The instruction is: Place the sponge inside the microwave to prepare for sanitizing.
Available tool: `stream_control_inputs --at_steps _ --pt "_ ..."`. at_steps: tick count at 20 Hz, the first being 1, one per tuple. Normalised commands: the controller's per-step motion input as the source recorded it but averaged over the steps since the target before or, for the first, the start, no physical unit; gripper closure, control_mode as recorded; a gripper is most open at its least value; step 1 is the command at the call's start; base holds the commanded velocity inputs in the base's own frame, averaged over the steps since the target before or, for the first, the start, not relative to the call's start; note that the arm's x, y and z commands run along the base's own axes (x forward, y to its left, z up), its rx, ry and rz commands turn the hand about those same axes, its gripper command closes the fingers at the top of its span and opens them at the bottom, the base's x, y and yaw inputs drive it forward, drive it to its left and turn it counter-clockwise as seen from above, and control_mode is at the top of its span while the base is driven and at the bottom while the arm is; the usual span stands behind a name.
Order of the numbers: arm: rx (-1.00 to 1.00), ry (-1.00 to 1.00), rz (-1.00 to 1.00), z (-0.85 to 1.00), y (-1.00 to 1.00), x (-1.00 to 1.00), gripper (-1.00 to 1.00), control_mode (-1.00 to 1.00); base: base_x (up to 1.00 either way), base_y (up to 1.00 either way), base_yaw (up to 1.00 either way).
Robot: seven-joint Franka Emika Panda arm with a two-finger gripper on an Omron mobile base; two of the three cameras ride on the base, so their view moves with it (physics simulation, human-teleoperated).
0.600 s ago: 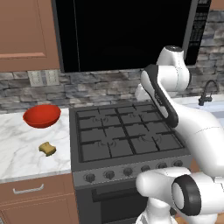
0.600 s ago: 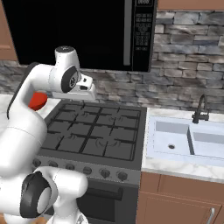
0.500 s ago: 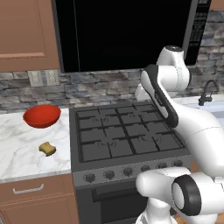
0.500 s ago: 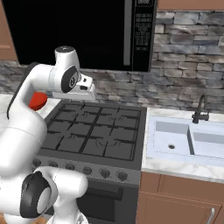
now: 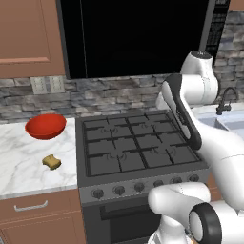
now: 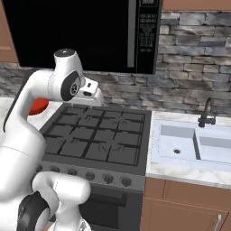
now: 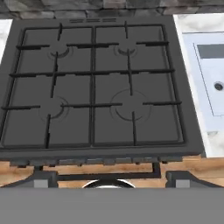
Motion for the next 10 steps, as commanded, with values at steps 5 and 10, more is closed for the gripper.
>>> stream_control_inputs --at_steps 5,10 --pt "0.00 -0.31 -0.24 0.34 -0.64 -0.20 -1.00 -1.00 0.00 0.00 0.00" --pt "0.00 -0.24 -0.23 0.56 -0.64 -0.19 -1.00 -1.00 0.00 0.00 0.00"
